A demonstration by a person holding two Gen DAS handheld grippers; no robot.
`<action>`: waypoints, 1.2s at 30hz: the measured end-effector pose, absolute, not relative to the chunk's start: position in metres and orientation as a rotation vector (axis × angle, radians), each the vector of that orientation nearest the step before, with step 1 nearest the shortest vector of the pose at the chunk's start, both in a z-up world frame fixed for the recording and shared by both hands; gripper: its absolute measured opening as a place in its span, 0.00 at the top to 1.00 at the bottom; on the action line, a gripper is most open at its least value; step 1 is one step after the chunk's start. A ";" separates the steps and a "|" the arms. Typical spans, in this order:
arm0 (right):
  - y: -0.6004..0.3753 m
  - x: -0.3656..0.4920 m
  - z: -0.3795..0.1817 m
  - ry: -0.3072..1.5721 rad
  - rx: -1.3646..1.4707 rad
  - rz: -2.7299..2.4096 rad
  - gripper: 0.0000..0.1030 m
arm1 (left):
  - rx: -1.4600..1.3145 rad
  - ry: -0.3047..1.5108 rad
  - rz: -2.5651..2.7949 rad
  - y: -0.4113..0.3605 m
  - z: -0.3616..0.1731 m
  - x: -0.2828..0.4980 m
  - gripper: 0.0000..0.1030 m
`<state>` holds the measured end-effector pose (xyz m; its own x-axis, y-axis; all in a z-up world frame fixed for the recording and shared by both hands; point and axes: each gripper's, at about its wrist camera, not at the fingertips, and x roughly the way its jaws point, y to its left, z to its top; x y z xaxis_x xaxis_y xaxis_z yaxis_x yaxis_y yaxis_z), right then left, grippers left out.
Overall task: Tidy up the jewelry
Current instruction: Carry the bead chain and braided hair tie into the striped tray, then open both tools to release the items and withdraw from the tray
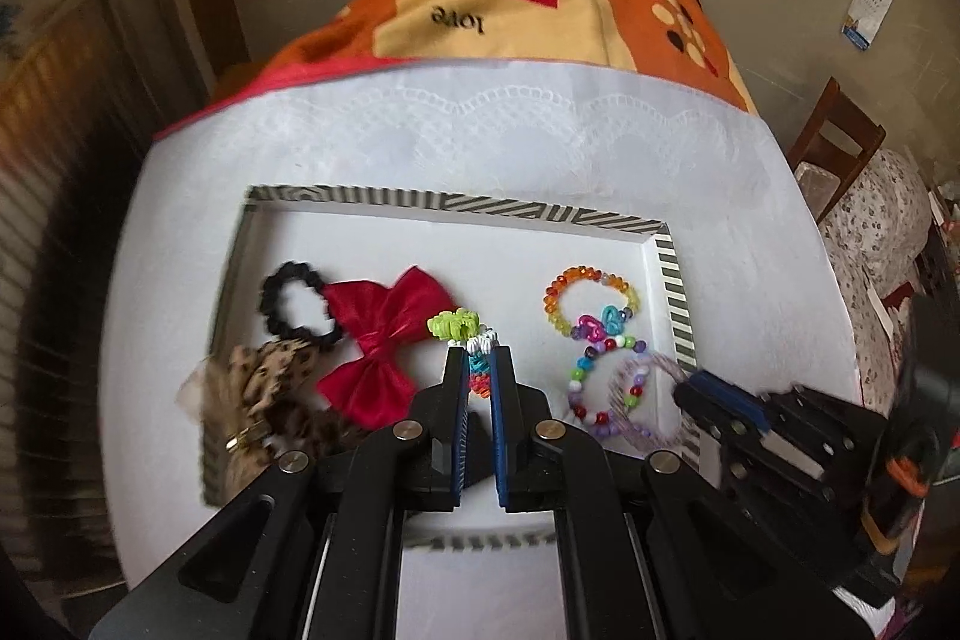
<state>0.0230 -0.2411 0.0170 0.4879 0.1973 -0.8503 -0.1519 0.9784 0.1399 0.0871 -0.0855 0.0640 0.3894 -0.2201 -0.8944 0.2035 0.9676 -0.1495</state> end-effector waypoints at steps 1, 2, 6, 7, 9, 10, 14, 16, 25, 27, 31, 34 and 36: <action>-0.241 0.034 0.012 1.050 0.046 0.202 0.92 | -0.019 1.151 -0.276 -0.088 0.057 0.092 1.00; -0.240 0.044 0.008 1.059 0.044 0.193 0.92 | -0.024 1.166 -0.282 -0.090 0.049 0.097 1.00; -0.238 0.074 -0.007 1.085 0.052 0.175 0.92 | -0.034 1.215 -0.285 -0.092 0.020 0.113 1.00; -0.236 0.081 -0.010 1.090 0.052 0.178 0.92 | -0.033 1.226 -0.280 -0.090 0.013 0.115 1.00; -0.230 0.096 -0.016 1.096 0.041 0.185 0.92 | -0.028 1.241 -0.265 -0.085 0.003 0.120 1.00; -0.228 0.101 -0.018 1.098 0.035 0.187 0.92 | -0.030 1.249 -0.255 -0.081 -0.002 0.122 1.00; -0.212 0.125 -0.028 1.105 0.014 0.200 0.92 | -0.040 1.267 -0.224 -0.066 -0.016 0.127 1.00; -0.204 0.136 -0.035 1.109 0.002 0.205 0.92 | -0.045 1.268 -0.215 -0.060 -0.019 0.128 1.00; -0.186 0.155 -0.050 1.112 -0.026 0.214 0.92 | -0.035 1.251 -0.179 -0.054 -0.025 0.127 1.00; -0.188 0.154 -0.049 1.110 -0.011 0.214 0.91 | -0.032 1.244 -0.167 -0.056 -0.025 0.126 1.00; -0.196 0.145 -0.039 1.083 0.035 0.228 0.79 | -0.026 1.230 -0.146 -0.056 -0.020 0.120 1.00; -0.201 0.131 -0.027 1.062 0.054 0.228 0.74 | -0.010 1.228 -0.137 -0.060 -0.014 0.112 0.98; -0.205 0.119 -0.020 1.047 0.070 0.225 0.69 | -0.004 1.221 -0.131 -0.061 -0.009 0.105 0.98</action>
<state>0.1193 -0.2050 -0.0199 0.4797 0.2177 -0.8500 -0.1510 0.9748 0.1644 0.1048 -0.0610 -0.0093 0.3363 -0.1030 -0.9361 0.0986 0.9924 -0.0737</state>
